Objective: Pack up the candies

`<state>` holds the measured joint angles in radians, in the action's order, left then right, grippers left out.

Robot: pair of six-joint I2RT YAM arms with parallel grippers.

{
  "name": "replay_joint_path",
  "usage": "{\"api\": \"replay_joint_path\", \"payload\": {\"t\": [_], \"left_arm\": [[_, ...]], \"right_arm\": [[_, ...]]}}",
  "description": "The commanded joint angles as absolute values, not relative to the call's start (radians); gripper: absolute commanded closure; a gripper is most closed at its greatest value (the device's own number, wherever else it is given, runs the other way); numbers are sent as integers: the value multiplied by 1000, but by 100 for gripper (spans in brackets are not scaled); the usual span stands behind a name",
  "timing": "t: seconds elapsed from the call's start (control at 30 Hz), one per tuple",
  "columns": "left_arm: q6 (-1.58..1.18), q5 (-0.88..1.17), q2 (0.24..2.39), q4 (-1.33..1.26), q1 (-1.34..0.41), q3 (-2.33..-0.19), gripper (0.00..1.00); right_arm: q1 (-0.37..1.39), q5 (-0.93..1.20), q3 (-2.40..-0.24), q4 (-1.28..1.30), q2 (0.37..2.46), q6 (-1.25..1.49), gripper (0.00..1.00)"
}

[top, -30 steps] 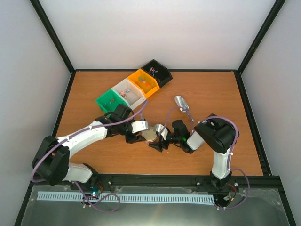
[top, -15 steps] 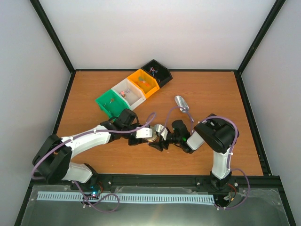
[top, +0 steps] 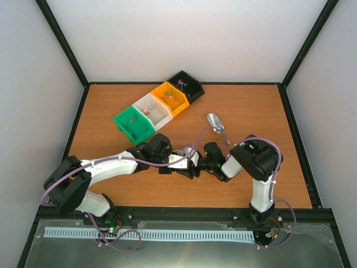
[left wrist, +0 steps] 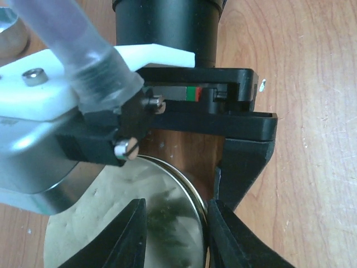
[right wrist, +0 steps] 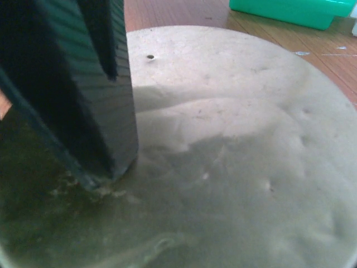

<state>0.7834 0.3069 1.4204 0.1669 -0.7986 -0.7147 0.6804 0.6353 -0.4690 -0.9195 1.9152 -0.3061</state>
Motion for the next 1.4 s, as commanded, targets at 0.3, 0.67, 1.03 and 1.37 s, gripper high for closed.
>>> {"api": "replay_joint_path", "payload": {"t": [0.3,0.67,1.03,1.37], "left_arm": [[855,147,1372,163,-788,-615,72],[883,154,1342,176,-707,-586,73],[901,197,1280,214,-586,-562,74],[801,315,1263,428,-662,-701,58]], "right_arm": [[690,689,-461,-918,1934,-316,51],[692,694,-472,-888,1936,-323,61],[693,697,-470,-887,1937,-331,65],[693,681,-472,-896,1937,-319,49]]}}
